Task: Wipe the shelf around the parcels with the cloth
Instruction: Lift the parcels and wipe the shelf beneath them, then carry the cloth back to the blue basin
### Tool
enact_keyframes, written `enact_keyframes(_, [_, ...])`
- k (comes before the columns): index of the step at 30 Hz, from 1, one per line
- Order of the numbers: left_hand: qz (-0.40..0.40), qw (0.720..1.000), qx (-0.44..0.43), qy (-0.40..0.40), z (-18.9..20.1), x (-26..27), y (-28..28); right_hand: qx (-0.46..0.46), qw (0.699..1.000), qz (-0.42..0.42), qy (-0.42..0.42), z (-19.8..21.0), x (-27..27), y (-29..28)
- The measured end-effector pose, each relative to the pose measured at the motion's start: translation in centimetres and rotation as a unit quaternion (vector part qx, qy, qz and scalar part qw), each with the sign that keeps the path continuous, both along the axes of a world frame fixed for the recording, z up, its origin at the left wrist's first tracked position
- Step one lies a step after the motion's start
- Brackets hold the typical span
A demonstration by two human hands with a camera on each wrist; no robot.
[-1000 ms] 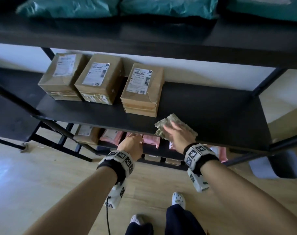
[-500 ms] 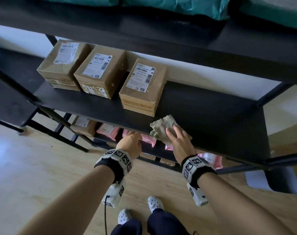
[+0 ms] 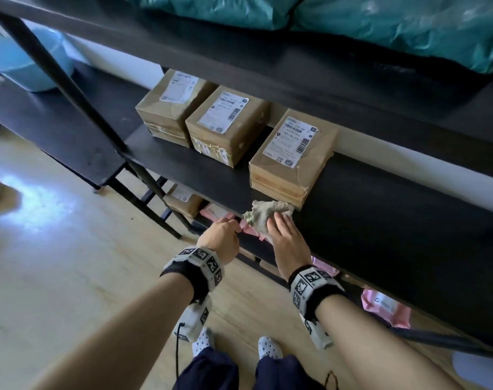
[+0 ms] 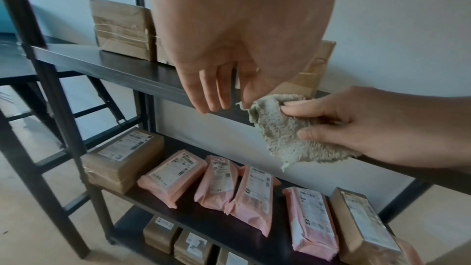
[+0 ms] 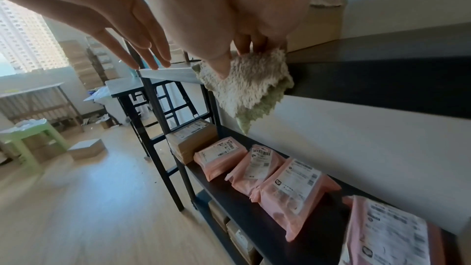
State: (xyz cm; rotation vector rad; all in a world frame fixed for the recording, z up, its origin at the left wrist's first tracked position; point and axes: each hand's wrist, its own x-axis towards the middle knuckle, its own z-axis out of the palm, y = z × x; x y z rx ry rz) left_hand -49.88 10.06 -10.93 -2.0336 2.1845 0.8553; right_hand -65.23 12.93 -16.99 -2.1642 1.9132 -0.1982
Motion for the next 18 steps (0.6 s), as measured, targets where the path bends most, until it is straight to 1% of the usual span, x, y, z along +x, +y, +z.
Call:
enact_keyframes(4, [0.026,1.0,0.005,-0.003,0.0,3.7,-1.6,-0.028,0.998,-0.047,0.01,1.1,1.7,-1.2])
enact_keyframes(6, [0.026,1.0,0.013,-0.003,-0.1,5.5,-2.5,0.021,0.998,-0.061,0.003,2.2,2.7,-1.4])
enact_keyframes(8, [0.007,1.0,0.013,-0.004,0.1,7.1,-3.7,0.061,0.995,-0.077,0.016,2.9,3.9,-1.8])
enact_keyframes(11, [-0.038,0.999,0.005,-0.002,0.8,9.8,-5.7,0.046,0.992,-0.117,0.019,3.5,6.4,-2.6])
enact_keyframes(15, [-0.107,0.994,-0.01,-0.017,2.3,14.9,-7.9,0.041,0.992,-0.119,-0.009,5.6,12.6,-4.0])
enact_keyframes(18, [-0.133,0.99,-0.024,-0.032,3.3,20.2,-9.8,0.05,0.989,-0.124,-0.061,7.4,18.7,-5.8])
